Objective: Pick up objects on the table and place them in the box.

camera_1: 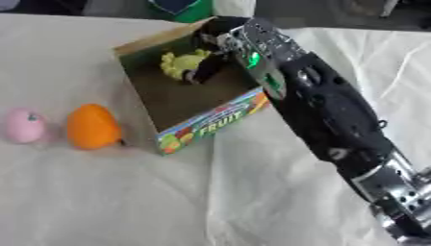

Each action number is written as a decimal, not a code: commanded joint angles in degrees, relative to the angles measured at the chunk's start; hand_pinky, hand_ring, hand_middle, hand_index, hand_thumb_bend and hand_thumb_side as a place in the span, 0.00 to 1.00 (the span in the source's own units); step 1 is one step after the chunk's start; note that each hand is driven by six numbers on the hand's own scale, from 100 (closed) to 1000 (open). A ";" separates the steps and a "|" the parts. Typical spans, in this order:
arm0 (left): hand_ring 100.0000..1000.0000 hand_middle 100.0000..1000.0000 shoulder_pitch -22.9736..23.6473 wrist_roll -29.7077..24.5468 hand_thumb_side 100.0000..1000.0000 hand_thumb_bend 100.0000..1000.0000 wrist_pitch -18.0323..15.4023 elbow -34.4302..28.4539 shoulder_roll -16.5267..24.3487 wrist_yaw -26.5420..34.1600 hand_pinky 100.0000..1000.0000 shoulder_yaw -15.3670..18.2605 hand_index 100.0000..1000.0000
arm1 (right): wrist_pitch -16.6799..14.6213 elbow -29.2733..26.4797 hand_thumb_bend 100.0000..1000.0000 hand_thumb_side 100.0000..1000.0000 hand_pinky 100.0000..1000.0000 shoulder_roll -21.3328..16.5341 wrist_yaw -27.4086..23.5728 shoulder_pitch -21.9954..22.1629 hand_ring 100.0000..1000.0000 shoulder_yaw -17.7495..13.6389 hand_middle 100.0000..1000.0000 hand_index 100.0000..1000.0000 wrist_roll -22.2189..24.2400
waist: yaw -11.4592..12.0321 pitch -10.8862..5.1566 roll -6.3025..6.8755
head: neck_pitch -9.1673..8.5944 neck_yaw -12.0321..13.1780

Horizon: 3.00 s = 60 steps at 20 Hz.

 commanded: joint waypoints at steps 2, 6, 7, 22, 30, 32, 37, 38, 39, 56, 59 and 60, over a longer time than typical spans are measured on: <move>0.74 0.75 -0.24 0.11 1.00 0.29 0.22 -0.93 1.10 0.12 0.51 0.58 0.89 | -0.78 -1.70 0.20 0.57 0.78 -1.69 -0.46 -1.39 0.89 -0.87 0.85 0.96 1.22 | -0.10 -1.39 0.47 | 0.15 0.34; 0.74 0.75 0.03 0.17 1.00 0.29 0.34 -0.93 1.14 0.04 0.51 0.66 0.89 | -0.33 -3.68 0.19 0.54 0.78 -2.57 -1.69 -1.21 0.89 -1.69 0.85 0.97 0.94 | -0.41 -1.47 0.57 | 0.21 0.63; 0.74 0.75 0.09 0.21 1.00 0.29 0.37 -0.93 1.18 0.02 0.51 0.68 0.89 | -0.21 -4.59 0.19 0.54 0.78 -3.23 -1.79 -1.08 0.89 -1.75 0.85 0.97 0.91 | -0.47 -1.49 0.56 | 0.21 0.74; 0.73 0.75 1.44 1.41 1.00 0.30 1.00 -0.93 0.88 -0.46 0.51 1.46 0.89 | 6.06 -42.08 0.18 0.47 0.76 -19.80 -12.01 11.78 0.85 -10.69 0.83 0.98 -6.87 | -1.81 -0.59 1.36 | -0.38 3.27; 0.73 0.75 2.22 2.10 1.00 0.30 1.33 -0.93 0.64 -0.89 0.50 1.94 0.89 | 7.48 -44.51 0.33 0.74 0.76 -23.33 -12.92 20.25 0.84 -16.76 0.83 0.99 -22.14 | -2.95 0.06 1.98 | -0.71 4.53; 0.73 0.75 2.34 2.22 1.00 0.30 1.37 -0.93 0.62 -0.98 0.50 2.00 0.89 | 8.09 -44.51 0.33 0.74 0.76 -23.75 -13.53 22.46 0.84 -18.10 0.83 0.99 -25.00 | -3.19 0.23 2.08 | -0.82 4.72; 0.74 0.75 2.39 2.50 1.00 0.31 1.43 -0.93 0.70 -1.18 0.50 2.11 0.89 | 8.55 -44.52 0.31 0.71 0.76 -25.29 -15.51 26.96 0.84 -21.12 0.82 0.99 -29.65 | -3.35 0.67 2.33 | -0.78 5.18; 0.74 0.75 2.39 2.58 1.00 0.31 1.43 -0.93 0.77 -1.23 0.50 2.16 0.89 | 8.45 -44.52 0.30 0.70 0.75 -25.67 -16.10 27.77 0.83 -21.78 0.82 0.99 -30.62 | -3.38 0.76 2.41 | -0.71 5.30; 0.74 0.75 2.37 2.67 1.00 0.31 1.44 -0.93 0.85 -1.31 0.50 2.20 0.89 | 8.29 -44.52 0.29 0.69 0.75 -26.04 -16.76 28.61 0.83 -22.44 0.81 0.99 -31.67 | -3.43 0.84 2.49 | -0.62 5.42; 0.76 0.76 -4.81 -4.60 0.86 0.42 -0.68 -0.93 3.75 -12.28 0.56 -1.97 0.89 | 12.44 -44.52 0.00 0.62 0.66 -25.22 -30.20 38.82 0.74 -27.44 0.66 0.82 -62.62 | -4.79 0.11 2.86 | 1.81 4.30; 0.76 0.76 -6.45 -6.07 0.86 0.43 -0.96 -0.93 3.56 -12.80 0.56 -3.03 0.89 | 11.83 -44.52 0.00 0.61 0.66 -24.74 -31.37 39.14 0.73 -27.47 0.65 0.81 -63.81 | -5.30 -0.14 2.89 | 1.55 3.69; 0.76 0.76 -6.93 -6.53 0.87 0.43 -1.00 -0.93 3.49 -12.90 0.57 -3.37 0.89 | 11.61 -44.52 0.00 0.61 0.66 -24.62 -31.76 39.14 0.73 -27.44 0.65 0.81 -64.15 | -5.44 -0.24 2.90 | 1.48 3.63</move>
